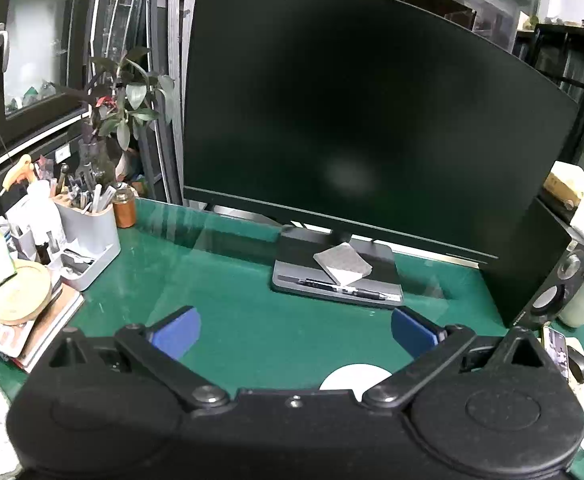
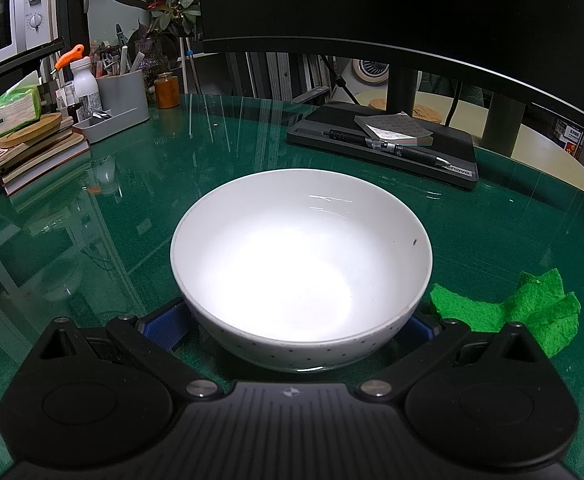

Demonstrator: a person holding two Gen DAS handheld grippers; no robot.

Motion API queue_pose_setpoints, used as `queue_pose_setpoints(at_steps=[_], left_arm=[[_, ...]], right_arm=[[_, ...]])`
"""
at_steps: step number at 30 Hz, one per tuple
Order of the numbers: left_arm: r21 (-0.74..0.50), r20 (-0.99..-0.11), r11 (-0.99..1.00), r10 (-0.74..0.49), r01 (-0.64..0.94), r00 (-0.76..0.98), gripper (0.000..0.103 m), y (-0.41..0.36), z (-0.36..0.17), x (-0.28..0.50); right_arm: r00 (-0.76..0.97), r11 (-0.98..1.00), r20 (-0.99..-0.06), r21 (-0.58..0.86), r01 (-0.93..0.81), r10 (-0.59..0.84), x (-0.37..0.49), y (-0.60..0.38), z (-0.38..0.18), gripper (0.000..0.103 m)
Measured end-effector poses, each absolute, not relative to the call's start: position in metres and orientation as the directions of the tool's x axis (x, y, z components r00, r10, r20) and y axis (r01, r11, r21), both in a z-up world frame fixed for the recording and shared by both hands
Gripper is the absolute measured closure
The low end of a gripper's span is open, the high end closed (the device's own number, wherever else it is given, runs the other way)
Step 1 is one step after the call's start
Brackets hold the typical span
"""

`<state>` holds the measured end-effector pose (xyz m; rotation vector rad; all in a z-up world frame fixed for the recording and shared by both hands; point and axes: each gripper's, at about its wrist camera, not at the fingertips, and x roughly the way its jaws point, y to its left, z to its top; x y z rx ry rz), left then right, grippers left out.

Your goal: Clean bowl

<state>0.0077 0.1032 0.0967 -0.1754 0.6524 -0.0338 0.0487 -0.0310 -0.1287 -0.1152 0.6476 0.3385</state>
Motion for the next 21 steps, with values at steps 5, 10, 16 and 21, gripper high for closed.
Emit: queue_pose_setpoints(at_steps=[5,10,16,21], left_arm=[[-0.158,-0.607,0.987,-0.075,-0.028,0.791,0.0,0.092,0.098,0.008],[-0.156,-0.601,0.988,-0.079,-0.02,0.795,0.0,0.077,0.102,0.004],[-0.108,-0.63,0.994,-0.07,0.002,0.773,0.0,0.054,0.102,0.006],[-0.074,-0.63,0.997,-0.043,-0.004,0.776,0.0,0.045,0.107,0.005]], right_arm=[[0.743,0.937,-0.609,0.0,-0.35,0.278,0.049,-0.03,-0.129,0.0],[0.72,0.91,-0.61,0.003,-0.415,0.331,0.024,-0.055,-0.091,0.0],[0.701,0.885,-0.611,-0.001,-0.466,0.368,0.02,-0.06,-0.087,0.0],[0.701,0.885,-0.611,-0.002,-0.466,0.368,0.018,-0.06,-0.086,0.0]])
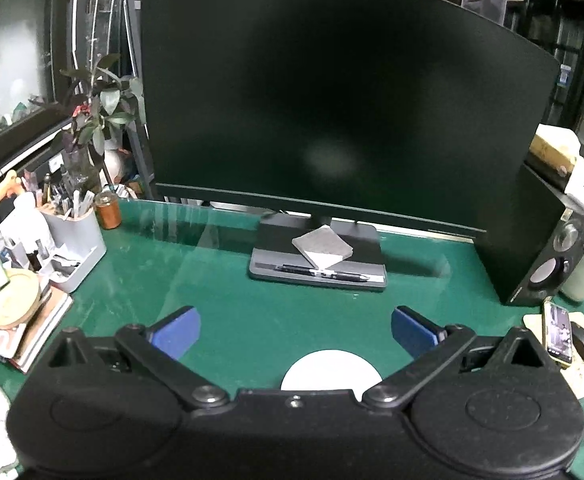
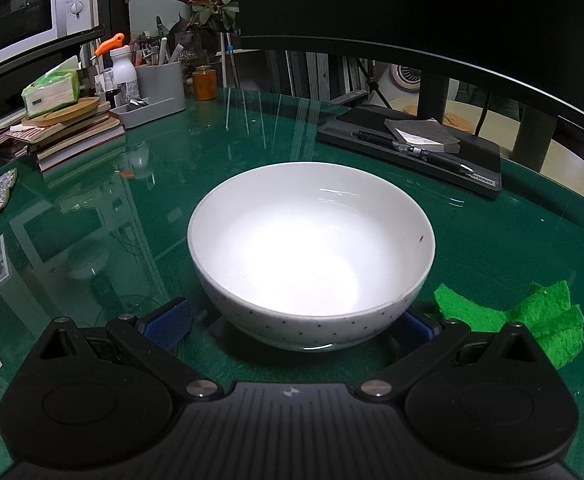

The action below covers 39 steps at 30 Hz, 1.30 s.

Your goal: Clean bowl

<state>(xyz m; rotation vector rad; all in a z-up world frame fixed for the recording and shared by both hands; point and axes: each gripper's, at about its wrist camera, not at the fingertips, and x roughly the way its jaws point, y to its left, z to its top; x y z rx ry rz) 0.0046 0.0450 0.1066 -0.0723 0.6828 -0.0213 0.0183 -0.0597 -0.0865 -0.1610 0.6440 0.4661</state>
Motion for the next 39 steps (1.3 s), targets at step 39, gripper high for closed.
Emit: queue_pose_setpoints(at_steps=[39], left_arm=[[0.001,-0.78,0.996,0.055,-0.088,0.623,0.0,0.056,0.048,0.007]], right_arm=[[0.647,0.987,-0.747,0.096,-0.126,0.155,-0.01,-0.127,-0.016,0.0]])
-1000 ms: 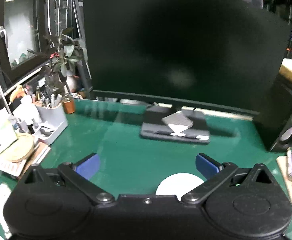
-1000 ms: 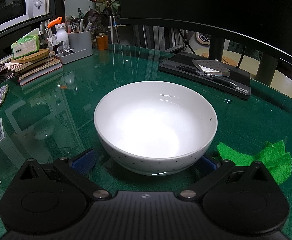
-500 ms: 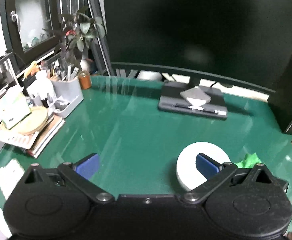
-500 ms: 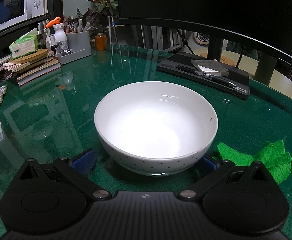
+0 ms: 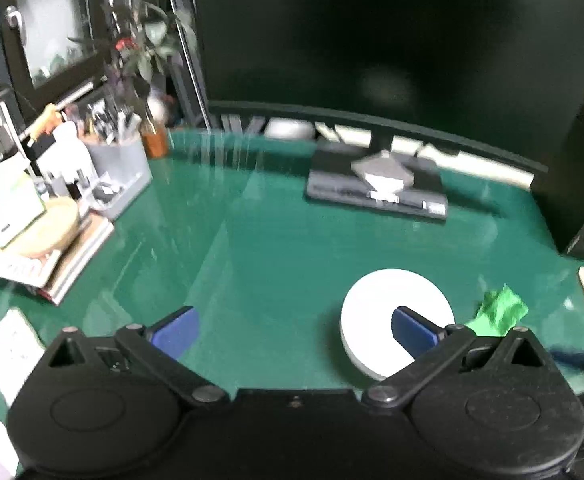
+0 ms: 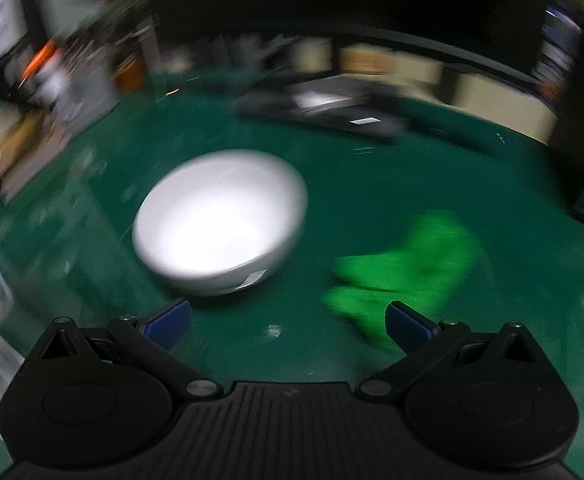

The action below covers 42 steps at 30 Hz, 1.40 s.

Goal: Clean bowl
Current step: 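Move the right tool back toward the green cloth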

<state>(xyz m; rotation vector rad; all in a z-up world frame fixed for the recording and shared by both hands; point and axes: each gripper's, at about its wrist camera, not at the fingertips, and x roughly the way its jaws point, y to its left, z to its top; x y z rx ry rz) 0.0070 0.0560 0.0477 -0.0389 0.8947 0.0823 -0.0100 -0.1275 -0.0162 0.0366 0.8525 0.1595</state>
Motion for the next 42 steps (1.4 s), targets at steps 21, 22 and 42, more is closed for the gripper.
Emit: queue_pose_setpoints(at_steps=[21,22,42], left_arm=[[0.124,-0.793,0.986,0.031,0.112,0.609,0.0,0.023,0.024,0.011],[0.122,-0.794,0.986,0.027,0.115,0.608,0.0,0.023,0.023,0.011],[0.162,-0.817,0.985,0.099,0.062,0.569,0.0,0.002,0.011,0.02]], right_arm=[[0.64,0.982,-0.768,0.117,0.147,-0.004,-0.006,-0.14,0.021,0.0],[0.64,0.979,-0.769,0.121,0.161,-0.01,-0.007,-0.139,0.021,0.0],[0.688,0.993,-0.719,0.119,-0.014,0.096,0.008,-0.146,0.006,0.0]])
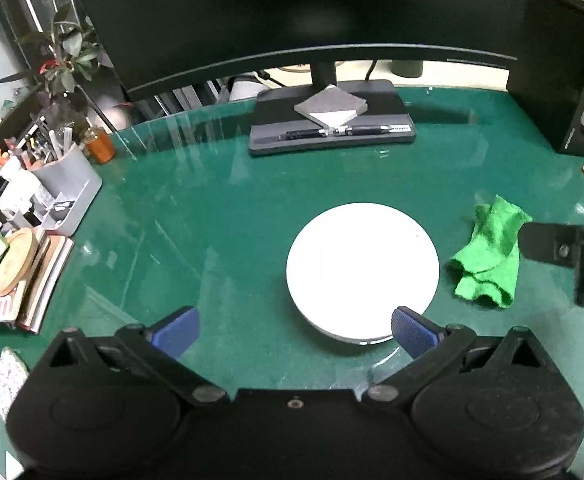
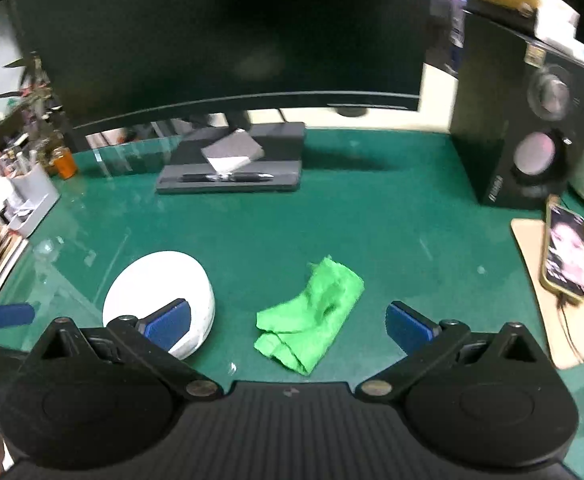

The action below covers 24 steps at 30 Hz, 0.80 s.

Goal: Clean bowl
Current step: 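Move the right tool back toward the green cloth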

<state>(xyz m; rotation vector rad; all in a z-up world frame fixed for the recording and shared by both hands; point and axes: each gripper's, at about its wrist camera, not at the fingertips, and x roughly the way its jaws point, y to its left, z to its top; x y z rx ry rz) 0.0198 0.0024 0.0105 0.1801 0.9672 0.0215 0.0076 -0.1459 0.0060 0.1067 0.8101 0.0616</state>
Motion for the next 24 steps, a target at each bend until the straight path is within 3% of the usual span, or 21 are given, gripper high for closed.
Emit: queue_pose_setpoints(at_steps=[24], left_arm=[[0.115,-0.828,0.989,0.045,0.091,0.559,0.0,-0.011,0.014,0.025]], right_arm=[[0.654,0.967,-0.756,0.196,0.164,0.042,0.007,-0.172,0.009,0.0]])
